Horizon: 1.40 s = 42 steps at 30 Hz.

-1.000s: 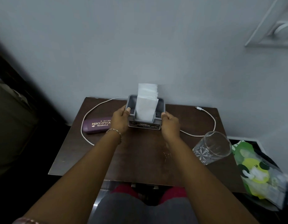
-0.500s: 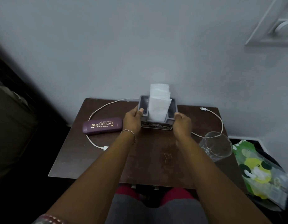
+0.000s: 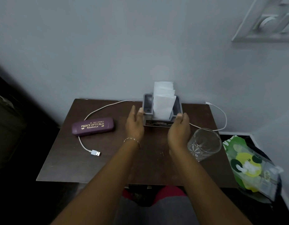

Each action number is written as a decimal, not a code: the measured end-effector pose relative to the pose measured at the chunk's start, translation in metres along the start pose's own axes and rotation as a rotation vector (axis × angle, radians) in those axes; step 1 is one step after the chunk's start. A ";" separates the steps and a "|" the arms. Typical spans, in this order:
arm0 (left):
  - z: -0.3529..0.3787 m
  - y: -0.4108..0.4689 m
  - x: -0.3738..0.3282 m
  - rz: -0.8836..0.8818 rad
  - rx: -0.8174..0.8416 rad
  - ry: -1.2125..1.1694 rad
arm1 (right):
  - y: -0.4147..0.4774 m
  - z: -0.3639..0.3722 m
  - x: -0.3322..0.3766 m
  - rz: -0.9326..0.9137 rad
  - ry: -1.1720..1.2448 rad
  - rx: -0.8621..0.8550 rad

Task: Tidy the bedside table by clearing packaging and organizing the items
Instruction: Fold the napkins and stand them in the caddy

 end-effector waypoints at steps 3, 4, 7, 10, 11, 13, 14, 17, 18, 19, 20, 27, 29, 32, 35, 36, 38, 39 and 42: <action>-0.013 -0.030 0.014 0.063 -0.115 -0.056 | -0.058 -0.018 -0.004 -0.107 0.104 0.081; -0.012 -0.042 0.021 0.054 -0.094 -0.091 | -0.075 -0.026 -0.008 -0.111 0.135 0.120; 0.004 -0.074 0.037 0.021 0.145 -0.097 | -0.105 -0.051 -0.040 -0.081 0.194 0.174; 0.032 -0.098 0.045 0.049 0.416 -0.062 | -0.099 -0.076 -0.080 -0.007 0.228 0.134; 0.042 -0.102 0.046 0.058 0.477 -0.035 | -0.093 -0.086 -0.089 0.016 0.215 0.105; 0.060 -0.110 0.042 0.098 0.550 0.039 | -0.078 -0.105 -0.100 0.030 0.169 0.033; 0.068 -0.113 0.040 0.121 0.570 0.070 | -0.069 -0.113 -0.103 0.022 0.161 -0.005; 0.087 -0.119 0.035 0.126 0.606 0.075 | -0.043 -0.123 -0.108 0.000 0.127 0.091; 0.093 -0.120 0.035 0.119 0.611 0.070 | -0.036 -0.121 -0.108 -0.029 0.125 0.171; 0.097 -0.120 0.034 0.118 0.608 0.070 | -0.030 -0.119 -0.108 -0.069 0.145 0.244; 0.100 -0.119 0.033 0.127 0.597 0.074 | -0.026 -0.116 -0.107 -0.107 0.170 0.309; 0.101 -0.111 0.029 0.234 0.479 0.092 | -0.012 -0.101 -0.098 -0.156 0.090 0.356; 0.093 -0.107 0.030 0.223 0.459 0.069 | -0.014 -0.094 -0.094 -0.157 0.097 0.367; 0.078 -0.099 0.036 0.162 0.455 0.015 | -0.018 -0.078 -0.087 -0.161 0.118 0.365; 0.057 -0.090 0.042 0.112 0.428 -0.024 | -0.024 -0.058 -0.080 -0.172 0.126 0.372; 0.050 -0.086 0.044 0.113 0.420 -0.032 | -0.027 -0.050 -0.077 -0.174 0.132 0.385; 0.034 -0.081 0.044 0.120 0.405 -0.044 | -0.033 -0.036 -0.073 -0.184 0.137 0.405; 0.027 -0.078 0.043 0.125 0.398 -0.046 | -0.036 -0.030 -0.070 -0.193 0.138 0.412; 0.009 -0.073 0.041 0.135 0.396 -0.045 | -0.044 -0.014 -0.064 -0.214 0.124 0.413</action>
Point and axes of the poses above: each hand's wrist, its own y-axis towards the middle knuckle, its own z-axis out of the palm, x = y × z, the point moved 4 cm from there along y, towards the middle knuckle, and after that the axes turned 3 degrees about -y, right-handed, at the moved point
